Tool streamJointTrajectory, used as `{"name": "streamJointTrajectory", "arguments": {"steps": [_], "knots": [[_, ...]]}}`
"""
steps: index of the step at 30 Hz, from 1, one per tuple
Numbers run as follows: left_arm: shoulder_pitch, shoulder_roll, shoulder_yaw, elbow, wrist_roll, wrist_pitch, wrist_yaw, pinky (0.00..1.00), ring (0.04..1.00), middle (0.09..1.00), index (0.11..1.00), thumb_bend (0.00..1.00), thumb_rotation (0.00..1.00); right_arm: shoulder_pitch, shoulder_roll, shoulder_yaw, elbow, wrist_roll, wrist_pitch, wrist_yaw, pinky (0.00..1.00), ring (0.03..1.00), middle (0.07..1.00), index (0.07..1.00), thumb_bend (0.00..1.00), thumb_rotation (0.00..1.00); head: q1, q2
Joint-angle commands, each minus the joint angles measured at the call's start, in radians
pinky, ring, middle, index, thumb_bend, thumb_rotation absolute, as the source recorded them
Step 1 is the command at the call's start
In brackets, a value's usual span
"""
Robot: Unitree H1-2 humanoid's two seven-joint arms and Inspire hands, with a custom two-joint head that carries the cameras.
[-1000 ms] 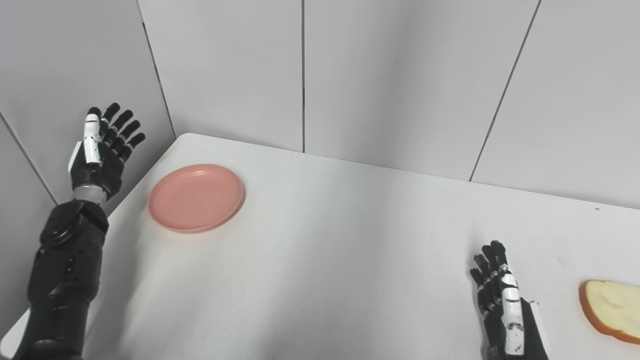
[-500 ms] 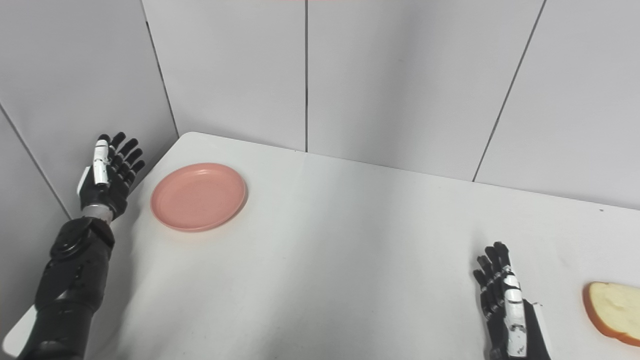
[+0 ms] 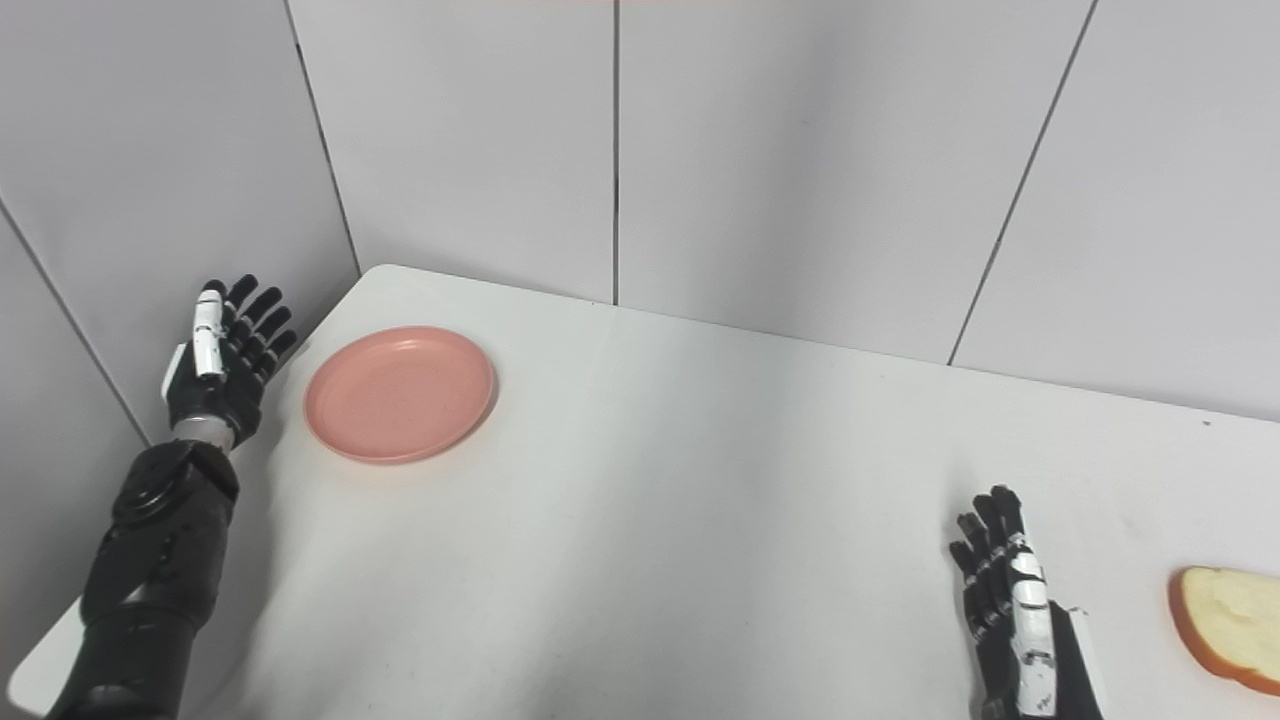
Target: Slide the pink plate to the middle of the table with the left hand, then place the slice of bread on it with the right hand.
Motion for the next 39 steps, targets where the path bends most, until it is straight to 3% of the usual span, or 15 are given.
{"name": "streamJointTrajectory", "arguments": {"steps": [1,5,18,23,29,39], "knots": [[-0.023,0.018,-0.003,-0.007,0.005,-0.025,-0.002,0.91,0.908,0.89,0.889,0.36,1.0,0.069,0.014,0.004,0.057,0.01,0.012,0.004,1.0,1.0,1.0,1.0,0.36,1.0,0.0,0.001],[-0.023,0.017,-0.005,0.029,-0.006,-0.045,-0.032,0.93,0.915,0.896,0.904,0.37,1.0,0.071,0.015,0.004,0.049,0.012,0.022,0.002,1.0,1.0,1.0,1.0,0.37,1.0,-0.002,0.002],[-0.014,-0.026,-0.021,0.053,0.004,-0.063,-0.021,0.87,0.884,0.867,0.866,0.38,1.0,0.076,0.017,0.005,0.042,0.008,0.015,0.004,1.0,1.0,1.0,1.0,0.36,1.0,-0.018,0.011],[-0.014,-0.039,-0.027,0.083,-0.006,-0.073,-0.035,0.89,0.9,0.879,0.876,0.37,1.0,0.08,0.017,0.008,0.028,0.007,0.026,0.002,1.0,1.0,1.0,1.0,0.38,1.0,-0.027,0.016],[0.002,-0.059,-0.071,0.08,0.008,-0.078,-0.07,0.92,0.92,0.905,0.897,0.39,1.0,0.083,0.027,0.006,0.014,0.001,0.039,-0.016,1.0,1.0,1.0,1.0,0.34,1.0,-0.04,0.019],[0.003,-0.131,-0.149,0.054,0.035,-0.052,-0.072,0.86,0.88,0.877,0.87,0.4,1.0,0.085,0.022,0.01,0.005,0.009,0.045,-0.012,1.0,1.0,1.0,1.0,0.35,1.0,-0.048,0.022]]}}
